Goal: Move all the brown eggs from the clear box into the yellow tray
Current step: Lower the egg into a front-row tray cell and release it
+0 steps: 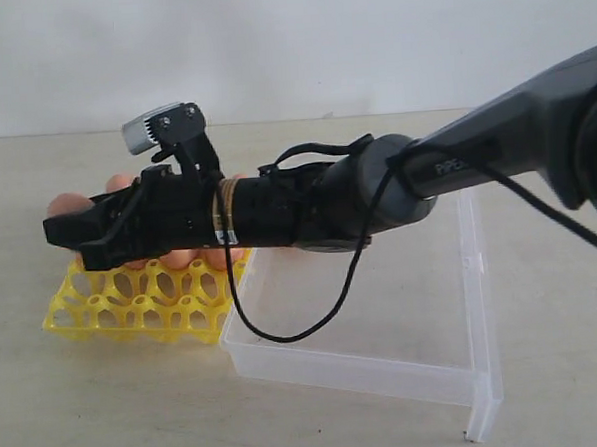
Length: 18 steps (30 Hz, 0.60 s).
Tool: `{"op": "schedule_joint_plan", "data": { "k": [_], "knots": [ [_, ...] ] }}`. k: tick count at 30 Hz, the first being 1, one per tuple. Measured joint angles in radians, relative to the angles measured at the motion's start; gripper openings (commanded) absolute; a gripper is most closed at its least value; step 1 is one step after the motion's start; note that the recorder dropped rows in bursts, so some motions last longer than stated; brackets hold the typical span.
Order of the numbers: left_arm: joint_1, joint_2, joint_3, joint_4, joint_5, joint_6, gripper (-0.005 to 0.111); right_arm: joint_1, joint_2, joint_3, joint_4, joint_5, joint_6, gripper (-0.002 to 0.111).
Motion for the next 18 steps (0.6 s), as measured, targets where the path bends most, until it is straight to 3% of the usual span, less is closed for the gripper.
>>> {"op": "schedule_joint_plan", "data": {
  "k": [7,18],
  "knots": [
    [0.0,0.0,0.0,0.0,0.0,0.0,-0.004,0.05,0.044,-0.112,0.0,0.178,0.026,0.0],
    [0.0,0.0,0.0,0.0,0.0,0.0,-0.004,0.058,0.151,-0.226,-0.003,0.241,0.173,0.0]
  ]
}}
